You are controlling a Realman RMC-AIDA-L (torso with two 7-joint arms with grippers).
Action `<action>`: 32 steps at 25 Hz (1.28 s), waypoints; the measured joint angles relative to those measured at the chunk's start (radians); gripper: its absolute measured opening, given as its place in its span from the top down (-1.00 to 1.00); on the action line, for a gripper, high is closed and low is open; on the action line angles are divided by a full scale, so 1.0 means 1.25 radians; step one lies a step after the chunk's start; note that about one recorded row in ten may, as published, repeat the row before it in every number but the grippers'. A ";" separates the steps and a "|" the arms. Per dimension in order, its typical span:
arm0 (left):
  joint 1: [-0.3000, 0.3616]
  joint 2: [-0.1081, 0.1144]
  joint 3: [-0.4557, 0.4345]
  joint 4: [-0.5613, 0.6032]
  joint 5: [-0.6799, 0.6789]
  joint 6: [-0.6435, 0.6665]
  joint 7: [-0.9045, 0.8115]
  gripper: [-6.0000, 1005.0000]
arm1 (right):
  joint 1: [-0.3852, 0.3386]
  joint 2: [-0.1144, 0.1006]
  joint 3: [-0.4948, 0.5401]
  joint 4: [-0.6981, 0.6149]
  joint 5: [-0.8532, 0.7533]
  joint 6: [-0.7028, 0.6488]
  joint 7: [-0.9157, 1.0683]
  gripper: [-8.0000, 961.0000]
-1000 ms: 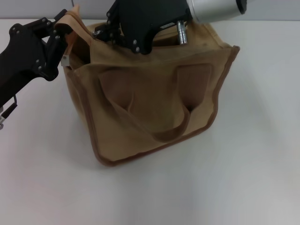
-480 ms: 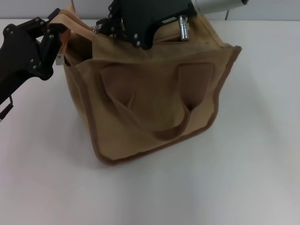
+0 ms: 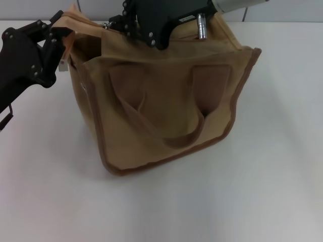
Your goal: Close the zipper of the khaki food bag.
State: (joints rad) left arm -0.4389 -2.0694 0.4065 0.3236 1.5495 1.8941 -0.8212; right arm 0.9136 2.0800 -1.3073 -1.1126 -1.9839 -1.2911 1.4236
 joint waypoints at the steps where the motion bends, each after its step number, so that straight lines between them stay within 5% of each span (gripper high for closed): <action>1: 0.002 0.000 0.000 0.000 0.000 0.000 0.000 0.78 | -0.002 0.000 0.003 -0.002 0.000 0.000 -0.001 0.97; 32: 0.048 0.003 0.000 0.000 -0.010 0.001 0.003 0.77 | -0.127 0.005 0.031 -0.101 0.004 0.023 -0.007 0.97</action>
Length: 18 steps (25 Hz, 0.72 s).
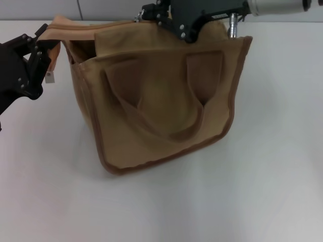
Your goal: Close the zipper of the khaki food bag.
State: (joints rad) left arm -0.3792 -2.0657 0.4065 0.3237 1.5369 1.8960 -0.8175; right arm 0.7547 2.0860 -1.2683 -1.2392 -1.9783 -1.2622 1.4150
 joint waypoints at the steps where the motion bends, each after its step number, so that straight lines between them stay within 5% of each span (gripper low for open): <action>1: 0.001 0.000 0.000 0.000 0.000 0.000 0.000 0.77 | -0.006 0.000 0.001 -0.005 0.000 0.000 0.000 0.97; 18: 0.000 0.001 0.000 0.003 0.000 -0.001 0.001 0.77 | -0.105 0.000 0.051 -0.063 0.027 0.011 -0.003 0.97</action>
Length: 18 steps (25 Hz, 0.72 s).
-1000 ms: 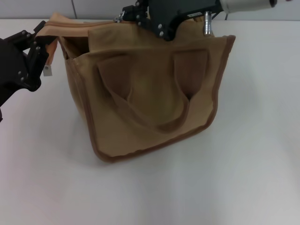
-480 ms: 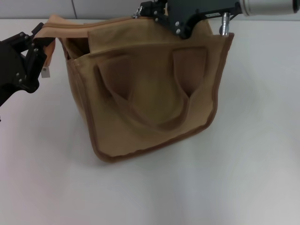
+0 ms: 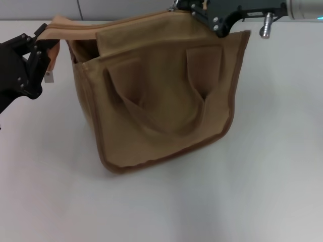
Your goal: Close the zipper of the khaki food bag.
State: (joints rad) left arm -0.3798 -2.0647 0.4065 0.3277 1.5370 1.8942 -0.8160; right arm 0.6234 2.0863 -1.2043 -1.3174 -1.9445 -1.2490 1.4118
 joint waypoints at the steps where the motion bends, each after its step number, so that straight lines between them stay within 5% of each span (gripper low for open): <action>1: 0.000 0.000 0.000 0.000 0.000 0.000 0.000 0.77 | -0.009 0.000 0.008 -0.002 0.010 0.000 -0.004 0.97; 18: 0.006 0.001 0.000 0.003 0.000 -0.002 0.000 0.76 | -0.056 -0.001 0.078 -0.011 0.034 0.001 -0.016 0.97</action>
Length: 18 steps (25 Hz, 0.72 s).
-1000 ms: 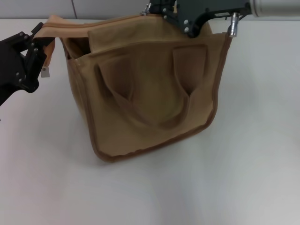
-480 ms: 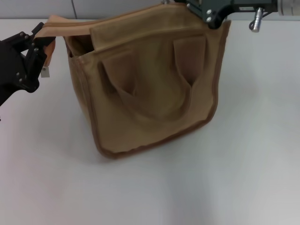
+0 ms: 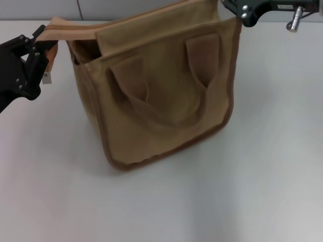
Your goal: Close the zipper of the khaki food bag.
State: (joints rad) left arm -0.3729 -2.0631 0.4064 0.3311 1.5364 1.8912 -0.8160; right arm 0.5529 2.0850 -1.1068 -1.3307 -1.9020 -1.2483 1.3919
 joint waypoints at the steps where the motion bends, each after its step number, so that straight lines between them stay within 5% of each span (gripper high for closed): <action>1: 0.000 0.000 0.000 0.000 0.000 0.000 0.000 0.76 | 0.000 0.000 0.000 0.000 0.000 0.000 0.000 0.97; 18: -0.003 0.000 0.001 -0.004 -0.002 0.000 0.000 0.76 | -0.020 0.001 0.032 0.003 0.006 -0.001 -0.008 0.98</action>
State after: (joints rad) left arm -0.3772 -2.0632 0.4081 0.3265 1.5340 1.8917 -0.8160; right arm 0.5279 2.0862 -1.0669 -1.3269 -1.8941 -1.2501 1.3815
